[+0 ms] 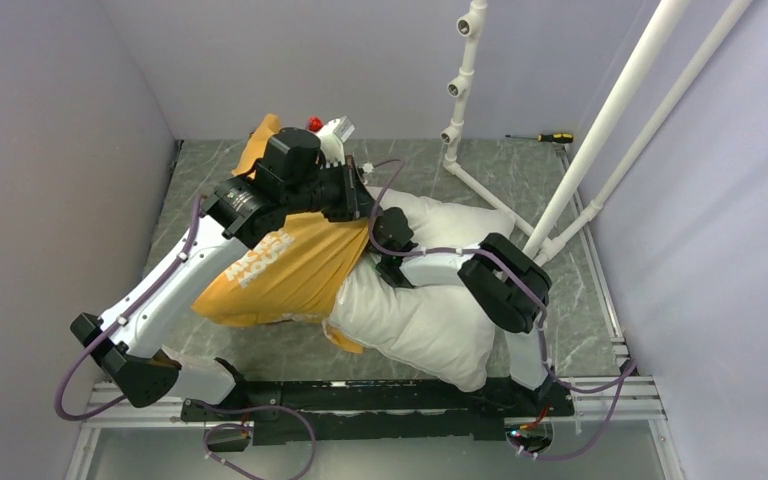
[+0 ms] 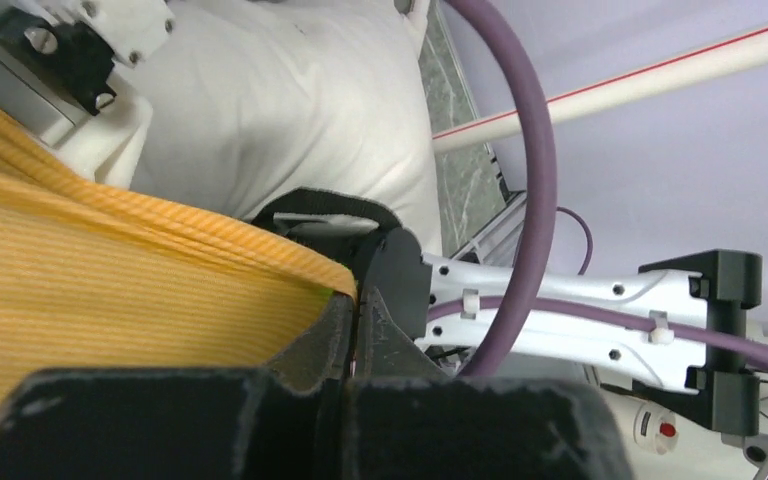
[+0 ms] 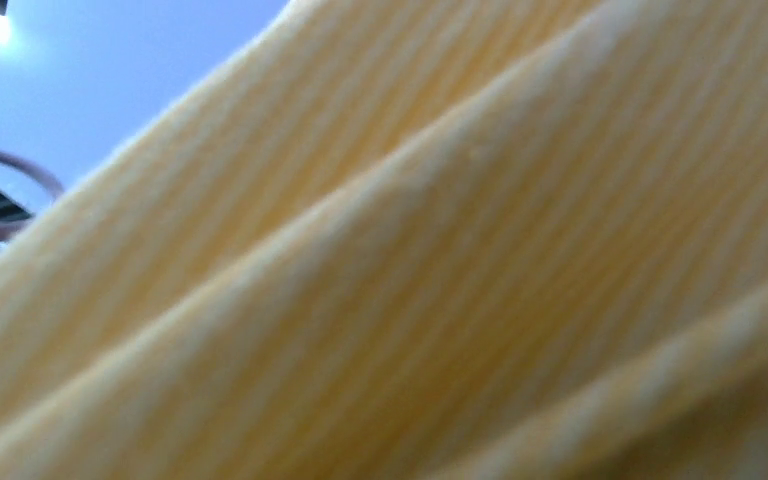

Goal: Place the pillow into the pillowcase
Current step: Stuff the pillow into the pillowcase.

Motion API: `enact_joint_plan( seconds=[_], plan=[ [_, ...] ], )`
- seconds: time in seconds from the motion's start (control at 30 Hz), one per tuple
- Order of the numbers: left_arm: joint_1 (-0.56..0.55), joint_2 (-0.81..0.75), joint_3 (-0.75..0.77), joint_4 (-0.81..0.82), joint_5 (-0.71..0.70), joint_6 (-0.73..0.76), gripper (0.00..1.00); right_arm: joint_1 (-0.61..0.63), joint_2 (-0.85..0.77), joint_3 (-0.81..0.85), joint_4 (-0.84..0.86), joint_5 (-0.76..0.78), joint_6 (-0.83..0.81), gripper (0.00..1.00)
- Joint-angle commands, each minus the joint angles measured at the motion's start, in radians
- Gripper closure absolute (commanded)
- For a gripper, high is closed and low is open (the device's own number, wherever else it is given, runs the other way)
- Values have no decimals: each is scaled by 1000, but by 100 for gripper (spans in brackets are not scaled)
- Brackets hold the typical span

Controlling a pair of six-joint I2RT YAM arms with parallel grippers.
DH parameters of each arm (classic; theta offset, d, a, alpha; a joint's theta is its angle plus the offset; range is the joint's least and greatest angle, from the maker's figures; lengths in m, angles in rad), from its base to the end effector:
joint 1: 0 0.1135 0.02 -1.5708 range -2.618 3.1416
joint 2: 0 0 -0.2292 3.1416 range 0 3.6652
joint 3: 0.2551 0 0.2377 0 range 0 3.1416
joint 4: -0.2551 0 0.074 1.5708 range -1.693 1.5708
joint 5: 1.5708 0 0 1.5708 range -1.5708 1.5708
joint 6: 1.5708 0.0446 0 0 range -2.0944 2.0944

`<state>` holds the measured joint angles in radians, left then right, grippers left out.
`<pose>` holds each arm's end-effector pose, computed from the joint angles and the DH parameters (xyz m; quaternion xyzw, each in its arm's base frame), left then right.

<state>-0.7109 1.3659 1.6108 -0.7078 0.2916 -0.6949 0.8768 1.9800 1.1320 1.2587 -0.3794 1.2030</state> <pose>0.2087 -0.1966 0.3997 0.0832 0.8408 -0.4307 0.3172 0.2522 0.3289 0.2370 -0.0682 0.5567 0.7607 0.3268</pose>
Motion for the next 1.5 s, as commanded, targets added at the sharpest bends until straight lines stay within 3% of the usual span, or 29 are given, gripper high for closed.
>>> enact_joint_plan(
  seconds=[0.0, 0.27, 0.37, 0.43, 0.53, 0.63, 0.73, 1.03, 1.17, 1.3, 1.47],
  plan=[
    [-132, -10, 134, 467, 316, -166, 100, 95, 101, 85, -308, 169, -87, 78],
    [-165, 48, 181, 398, 311, -116, 100, 82, 47, 262, -565, 336, -187, 76],
    [-164, -7, 130, 279, 197, -45, 100, 23, 56, 284, -611, 282, -150, 72],
    [-158, -67, 73, 175, 62, -3, 100, -8, 53, 223, -593, 218, -121, 61],
    [-108, -153, -40, 67, -70, 18, 100, -31, -30, 76, -621, 181, -131, 35],
    [-37, -236, -178, 77, -78, 21, 100, -33, -152, -23, -740, 165, -207, 16],
    [35, -301, -284, 102, -49, 20, 100, -32, -281, -63, -927, 184, -273, 6],
    [96, -316, -282, 118, -36, 52, 100, -29, -608, -117, -1541, 376, -434, 0],
    [103, -303, -250, 118, -32, 66, 100, -27, -740, -131, -1676, 424, -476, 0],
    [105, -313, -244, 188, 38, 70, 100, -36, -872, -148, -1720, 360, -512, 0],
    [107, -321, -202, 213, 71, 70, 100, -41, -930, -110, -1931, 456, -512, 0]
  ],
)
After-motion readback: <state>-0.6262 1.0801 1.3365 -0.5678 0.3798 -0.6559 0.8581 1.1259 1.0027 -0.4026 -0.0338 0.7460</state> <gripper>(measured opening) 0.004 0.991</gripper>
